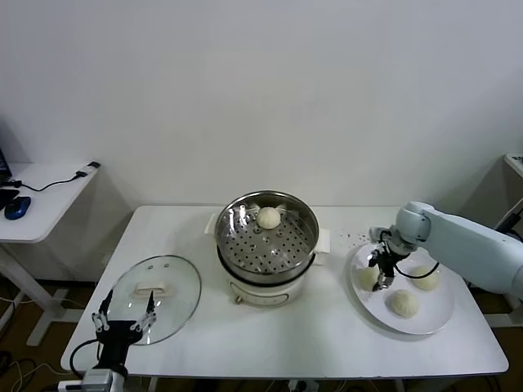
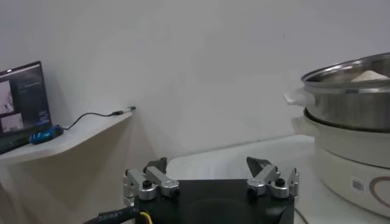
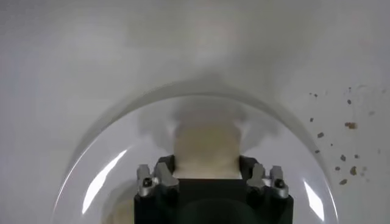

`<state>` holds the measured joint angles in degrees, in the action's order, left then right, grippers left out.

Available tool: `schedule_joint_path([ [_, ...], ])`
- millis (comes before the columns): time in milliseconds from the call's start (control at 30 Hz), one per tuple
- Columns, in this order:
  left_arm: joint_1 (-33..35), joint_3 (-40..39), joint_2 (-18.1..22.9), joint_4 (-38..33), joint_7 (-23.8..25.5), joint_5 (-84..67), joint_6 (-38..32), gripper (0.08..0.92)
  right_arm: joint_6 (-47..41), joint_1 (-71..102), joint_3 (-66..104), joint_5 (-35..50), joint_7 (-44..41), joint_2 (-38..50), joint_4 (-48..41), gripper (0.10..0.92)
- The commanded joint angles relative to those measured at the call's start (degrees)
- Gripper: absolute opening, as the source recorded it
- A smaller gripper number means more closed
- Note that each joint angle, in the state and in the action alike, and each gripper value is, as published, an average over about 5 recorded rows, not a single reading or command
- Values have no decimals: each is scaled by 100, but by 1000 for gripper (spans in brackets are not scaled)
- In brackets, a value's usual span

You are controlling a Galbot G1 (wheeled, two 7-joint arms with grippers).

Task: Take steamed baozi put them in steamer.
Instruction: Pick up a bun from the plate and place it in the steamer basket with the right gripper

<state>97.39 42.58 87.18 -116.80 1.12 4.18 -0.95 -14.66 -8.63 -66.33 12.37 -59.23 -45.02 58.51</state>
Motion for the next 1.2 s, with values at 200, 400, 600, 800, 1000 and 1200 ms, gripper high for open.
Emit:
schedule_joint_path([
  [200, 39, 2, 8, -37, 0, 9, -8, 823, 35, -874, -497, 690, -46, 265, 293, 605],
  [400, 68, -25, -3, -100, 0, 8, -9, 823, 192, -3065, -2022, 2018, -190, 62, 231, 595],
  [600, 89, -66, -8, -151, 2, -16, -21, 823, 144, -4531, -3077, 3437, -298, -699, 122, 598],
  [800, 88, -147, -44, -114, 4, -69, -61, 823, -167, -4568, -2957, 4232, -74, -1679, 201, 602],
  [1000, 101, -147, -128, -112, -10, -166, -92, 823, -415, -4038, -2624, 4404, 222, -2863, -14, 602],
  [1200, 36, -121, -106, -97, -23, -192, -103, 823, -511, -3508, -2507, 4355, 422, -3511, -318, 601],
])
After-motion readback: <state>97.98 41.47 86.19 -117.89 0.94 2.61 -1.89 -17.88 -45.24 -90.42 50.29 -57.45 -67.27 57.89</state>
